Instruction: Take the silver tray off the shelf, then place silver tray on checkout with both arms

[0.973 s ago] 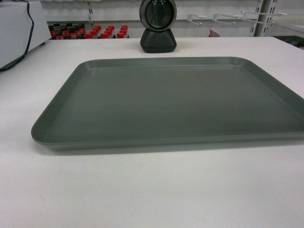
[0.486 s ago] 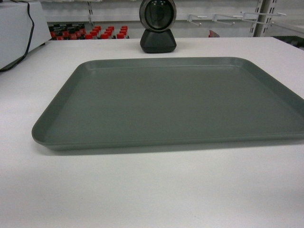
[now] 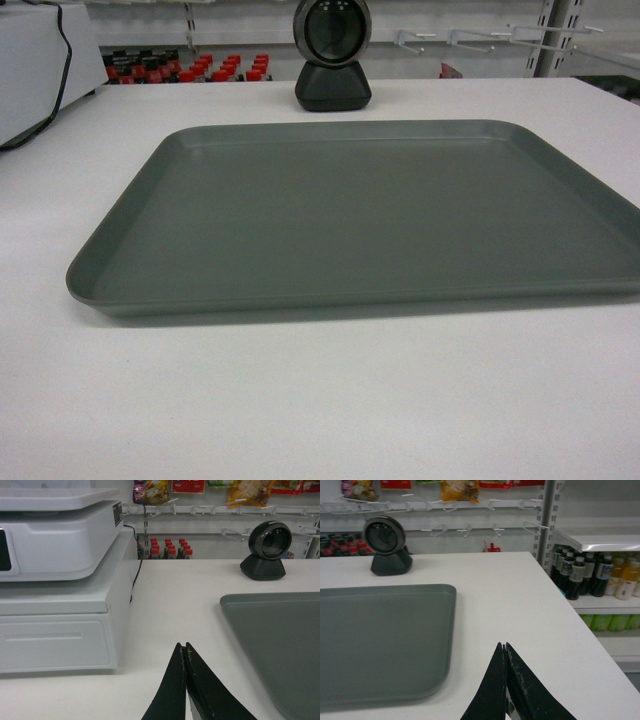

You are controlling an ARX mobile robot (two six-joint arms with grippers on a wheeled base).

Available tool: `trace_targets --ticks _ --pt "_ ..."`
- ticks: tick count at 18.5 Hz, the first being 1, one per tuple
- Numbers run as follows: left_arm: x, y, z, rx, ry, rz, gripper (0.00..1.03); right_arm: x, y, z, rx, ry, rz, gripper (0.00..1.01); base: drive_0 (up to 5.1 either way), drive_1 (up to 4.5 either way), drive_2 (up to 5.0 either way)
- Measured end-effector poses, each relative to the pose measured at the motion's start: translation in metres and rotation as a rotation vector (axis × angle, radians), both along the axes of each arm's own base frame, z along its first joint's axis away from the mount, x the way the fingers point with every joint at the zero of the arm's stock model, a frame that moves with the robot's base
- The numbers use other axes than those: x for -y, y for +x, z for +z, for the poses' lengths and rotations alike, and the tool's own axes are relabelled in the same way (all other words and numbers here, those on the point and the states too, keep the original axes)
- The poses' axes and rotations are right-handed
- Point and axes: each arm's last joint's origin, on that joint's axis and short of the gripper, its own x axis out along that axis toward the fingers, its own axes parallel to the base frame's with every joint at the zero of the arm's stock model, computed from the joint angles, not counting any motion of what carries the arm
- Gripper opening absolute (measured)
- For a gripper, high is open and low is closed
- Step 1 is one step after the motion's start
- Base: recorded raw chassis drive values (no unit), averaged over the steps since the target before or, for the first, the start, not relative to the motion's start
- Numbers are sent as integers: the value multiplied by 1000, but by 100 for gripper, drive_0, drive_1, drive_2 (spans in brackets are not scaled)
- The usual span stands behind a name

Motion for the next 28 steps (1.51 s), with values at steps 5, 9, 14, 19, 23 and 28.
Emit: trace_targets --ticks 5,9,14,19,23,28 --pt "1 -12 -32 -4 1 -22 2 10 -15 -26 8 0 2 2 0 0 0" --pt "1 -16 -40 -5 1 -23 2 10 -20 -35 0 0 2 2 0 0 0" --pt "1 -20 -46 -5 1 -23 2 10 -25 -40 5 1 2 2 0 0 0" --pt "1 -32 -62 -37 0 -24 2 10 -29 -48 15 1 2 2 0 0 0" --pt "1 -32 -60 -6 1 -21 2 10 -40 -48 30 0 2 2 0 0 0" --pt "1 -32 -60 -9 2 -21 2 10 -40 -51 10 1 1 2 0 0 0"
